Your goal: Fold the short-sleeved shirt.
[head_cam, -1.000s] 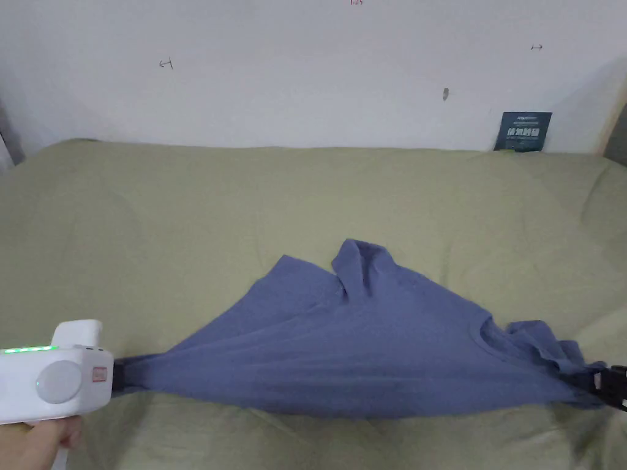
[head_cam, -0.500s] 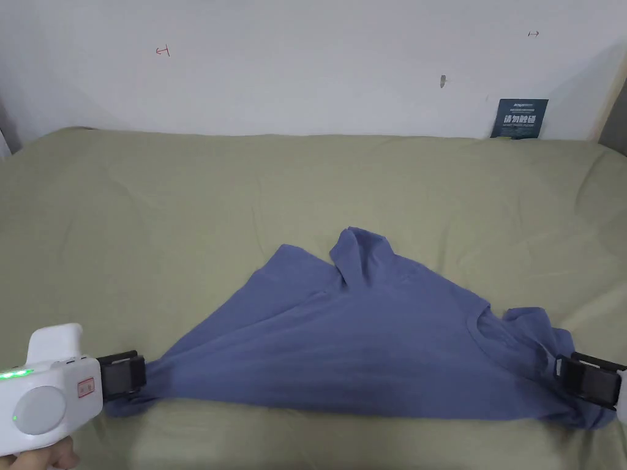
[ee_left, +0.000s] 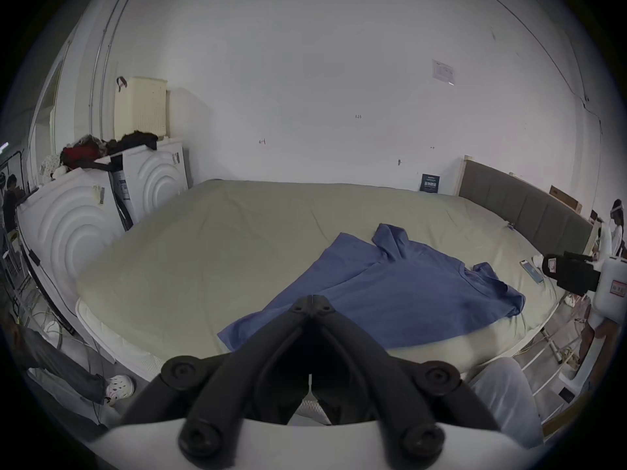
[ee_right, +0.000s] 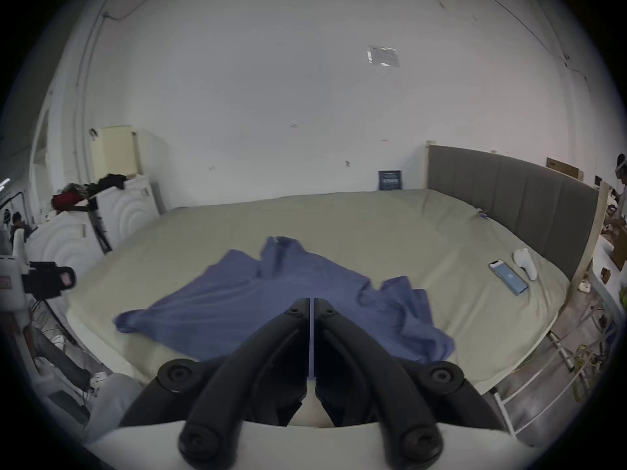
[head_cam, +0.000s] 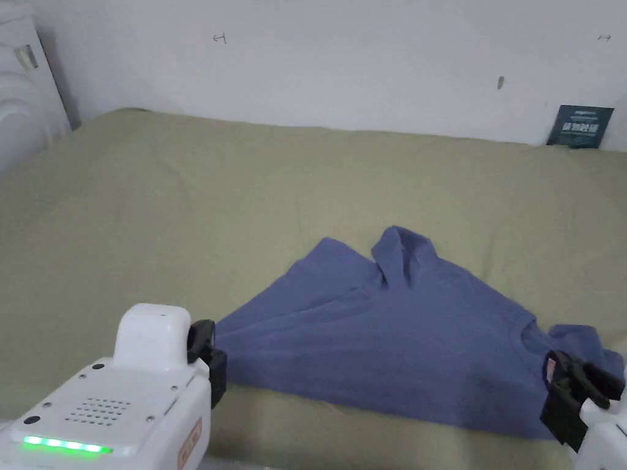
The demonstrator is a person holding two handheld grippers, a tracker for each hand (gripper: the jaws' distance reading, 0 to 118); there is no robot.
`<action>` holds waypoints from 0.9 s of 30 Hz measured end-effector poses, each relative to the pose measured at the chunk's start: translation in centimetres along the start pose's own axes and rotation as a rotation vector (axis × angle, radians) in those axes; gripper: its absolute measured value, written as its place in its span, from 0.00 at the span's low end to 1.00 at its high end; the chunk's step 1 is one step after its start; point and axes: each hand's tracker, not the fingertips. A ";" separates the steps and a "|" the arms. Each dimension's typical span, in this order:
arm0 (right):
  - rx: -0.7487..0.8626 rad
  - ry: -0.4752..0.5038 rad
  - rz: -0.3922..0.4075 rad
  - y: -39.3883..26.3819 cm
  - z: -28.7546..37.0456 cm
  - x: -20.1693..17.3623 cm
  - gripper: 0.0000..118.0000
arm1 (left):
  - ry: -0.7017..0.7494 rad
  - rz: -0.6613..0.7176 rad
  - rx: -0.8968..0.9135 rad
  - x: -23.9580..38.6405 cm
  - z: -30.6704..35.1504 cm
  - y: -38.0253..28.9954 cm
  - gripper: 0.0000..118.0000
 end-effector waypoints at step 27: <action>-0.144 0.063 0.110 -3.8 -5.1 -4.9 0.05 | -0.021 0.085 -0.402 -12.9 -14.0 -1.6 0.22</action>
